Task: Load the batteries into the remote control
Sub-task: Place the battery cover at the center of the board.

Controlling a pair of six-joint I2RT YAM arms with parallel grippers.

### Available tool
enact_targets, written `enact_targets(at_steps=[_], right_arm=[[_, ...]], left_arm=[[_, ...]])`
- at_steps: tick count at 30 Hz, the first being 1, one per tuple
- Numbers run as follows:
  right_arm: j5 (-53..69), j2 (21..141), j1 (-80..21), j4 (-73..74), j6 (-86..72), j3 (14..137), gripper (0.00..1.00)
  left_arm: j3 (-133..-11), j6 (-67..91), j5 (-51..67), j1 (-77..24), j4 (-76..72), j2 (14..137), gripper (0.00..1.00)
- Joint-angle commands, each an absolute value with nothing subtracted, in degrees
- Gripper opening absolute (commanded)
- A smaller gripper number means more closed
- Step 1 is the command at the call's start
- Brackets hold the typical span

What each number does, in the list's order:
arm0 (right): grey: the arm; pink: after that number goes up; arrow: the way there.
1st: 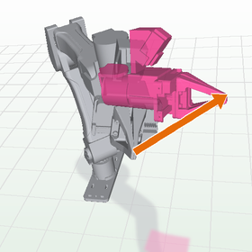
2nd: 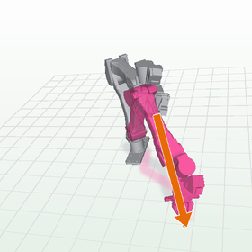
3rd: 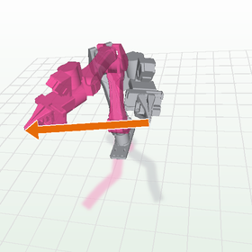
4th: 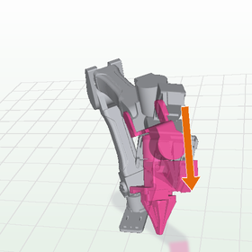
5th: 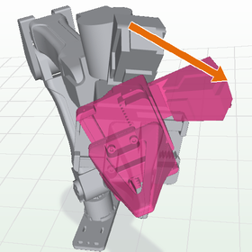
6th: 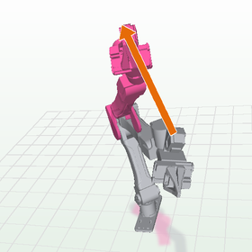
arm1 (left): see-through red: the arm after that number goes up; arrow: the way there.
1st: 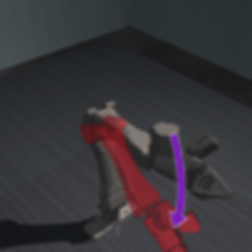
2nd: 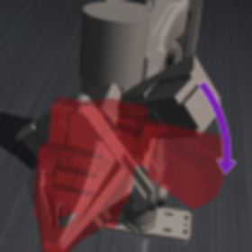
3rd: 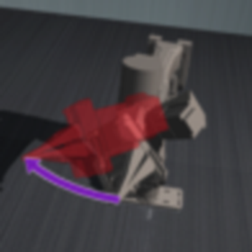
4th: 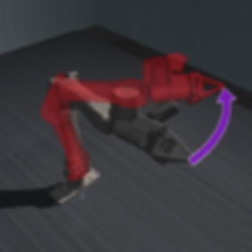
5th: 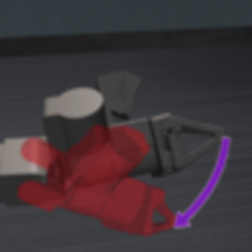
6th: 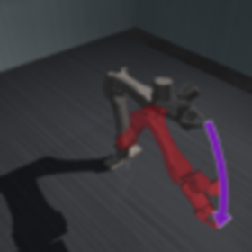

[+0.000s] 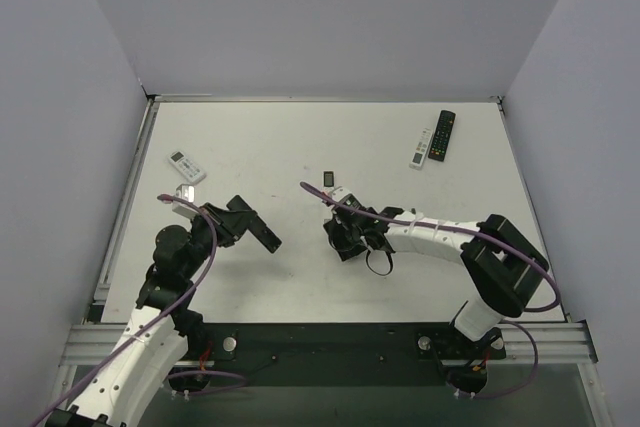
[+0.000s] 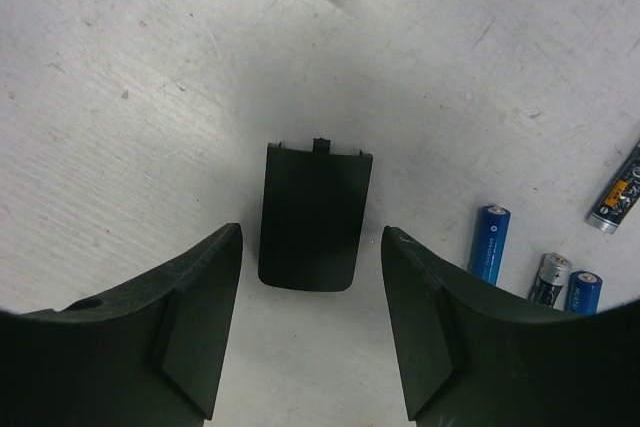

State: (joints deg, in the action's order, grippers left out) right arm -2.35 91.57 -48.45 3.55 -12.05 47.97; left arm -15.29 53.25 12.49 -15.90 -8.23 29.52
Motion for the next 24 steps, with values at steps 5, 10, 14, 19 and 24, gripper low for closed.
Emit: enact_targets(at_steps=[5, 10, 14, 19, 24], right_arm=[[-4.7, 88.2, -49.3, 3.9, -13.7, 46.4, 0.75], [-4.6, 81.0, -48.6, 8.5, -15.2, 48.9, 1.00], [-0.8, 78.6, -45.1, 15.5, -20.3, 53.7, 1.00], [-1.1, 78.0, -39.2, 25.6, -23.3, 58.9, 1.00], [-3.4, 77.0, -33.9, 30.2, -25.7, 59.2, 0.88]], left_arm=[[-14.5, 51.3, 15.9, -15.5, -11.7, 29.5, 0.00], [-17.7, 46.2, 18.7, -15.5, -10.2, 31.8, 0.00], [-18.9, 44.6, 22.9, -15.5, -9.0, 32.3, 0.00], [-17.1, 44.6, 23.9, -15.7, -10.0, 31.8, 0.00], [-13.3, 45.7, 22.9, -18.5, -12.0, 27.5, 0.00]])
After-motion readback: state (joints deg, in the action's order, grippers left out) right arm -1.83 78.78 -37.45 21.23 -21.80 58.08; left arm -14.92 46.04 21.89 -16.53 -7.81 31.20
